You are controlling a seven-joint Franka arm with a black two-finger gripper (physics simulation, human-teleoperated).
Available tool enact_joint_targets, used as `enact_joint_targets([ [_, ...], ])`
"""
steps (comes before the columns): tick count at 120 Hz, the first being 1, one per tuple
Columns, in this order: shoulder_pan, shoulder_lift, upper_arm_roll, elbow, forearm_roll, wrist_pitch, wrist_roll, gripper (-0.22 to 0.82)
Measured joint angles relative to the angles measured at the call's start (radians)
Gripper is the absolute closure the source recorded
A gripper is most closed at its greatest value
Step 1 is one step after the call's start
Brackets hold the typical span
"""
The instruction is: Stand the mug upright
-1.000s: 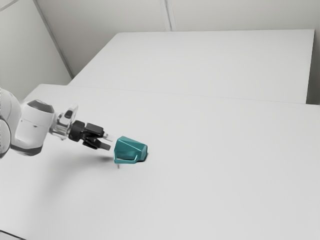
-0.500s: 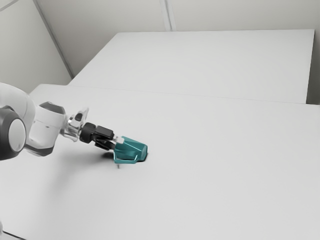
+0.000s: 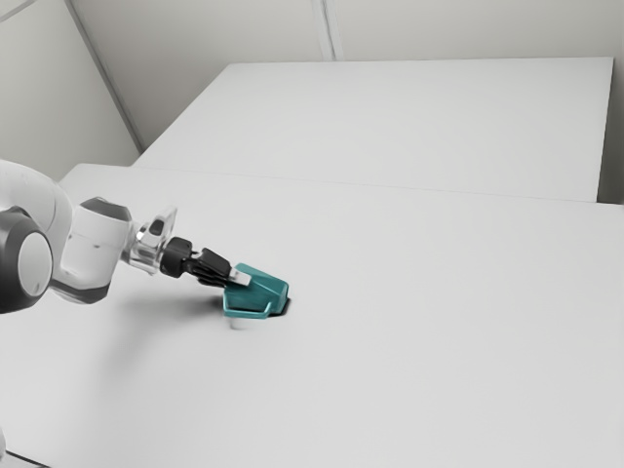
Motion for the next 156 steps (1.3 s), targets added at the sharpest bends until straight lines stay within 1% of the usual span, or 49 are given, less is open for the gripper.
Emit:
enact_joint_targets([
  [20, -0.011, -0.010, 0.000, 0.000, -0.004, -0.009, 0.007, 0.74],
  [44, -0.048, -0.047, 0.001, -0.002, -0.006, -0.014, 0.012, 0.76],
  [59, -0.084, -0.109, 0.001, -0.004, -0.001, 0.000, 0.003, 0.77],
  [64, -0.091, -0.127, -0.009, -0.003, 0.008, 0.012, -0.005, 0.77],
  [76, -0.098, -0.162, -0.060, -0.003, 0.053, 0.069, -0.034, 0.78],
  [90, -0.099, -0.199, -0.122, 0.000, 0.164, 0.165, -0.089, 0.78],
  [108, -0.091, -0.217, -0.166, 0.048, 0.373, 0.269, -0.182, 0.78],
  [127, -0.085, -0.219, -0.203, 0.119, 0.610, 0.332, -0.290, 0.78],
  [156, -0.069, -0.215, -0.259, 0.143, 0.875, 0.425, -0.435, 0.79],
])
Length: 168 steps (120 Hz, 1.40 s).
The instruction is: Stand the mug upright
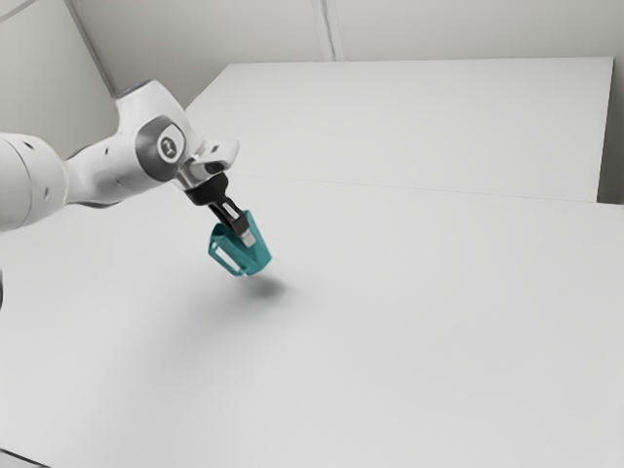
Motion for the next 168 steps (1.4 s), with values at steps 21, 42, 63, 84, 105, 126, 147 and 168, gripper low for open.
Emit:
enact_joint_targets([
  [21, 0.022, 0.020, -0.034, 0.001, 0.120, 0.065, -0.092, 0.79],
  [42, 0.027, 0.051, -0.040, 0.001, 0.160, 0.105, -0.165, 0.79],
  [63, 0.028, 0.073, -0.040, 0.001, 0.172, 0.135, -0.219, 0.79],
  [84, 0.028, 0.092, -0.041, 0.004, 0.174, 0.150, -0.261, 0.78],
  [105, 0.031, 0.107, -0.040, 0.010, 0.173, 0.156, -0.292, 0.79],
  [126, 0.034, 0.113, -0.040, 0.010, 0.164, 0.159, -0.313, 0.70],
  [147, 0.035, 0.092, -0.035, 0.005, 0.145, 0.168, -0.322, 0.39],
  [168, 0.031, 0.029, -0.031, 0.005, 0.142, 0.162, -0.330, 0.22],
])
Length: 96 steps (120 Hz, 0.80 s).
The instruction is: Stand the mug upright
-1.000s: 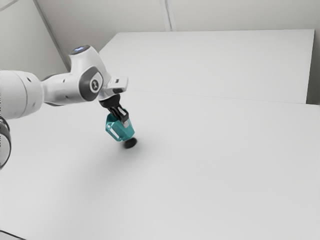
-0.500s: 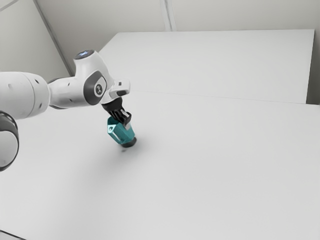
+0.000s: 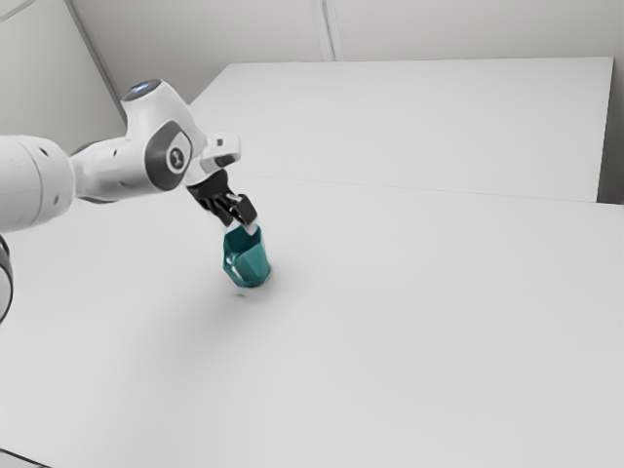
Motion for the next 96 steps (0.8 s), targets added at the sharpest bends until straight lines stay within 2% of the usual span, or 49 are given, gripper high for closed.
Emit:
enact_joint_targets([
  [10, 0.000, -0.054, 0.000, 0.020, 0.026, -0.020, -0.003, 0.15],
  [29, 0.004, -0.103, 0.001, 0.158, 0.129, -0.128, -0.008, 0.09],
  [58, -0.008, -0.210, 0.004, 0.196, 0.280, -0.272, -0.035, 0.04],
  [96, 0.014, -0.228, 0.001, 0.266, 0.342, -0.395, -0.084, 0.03],
])
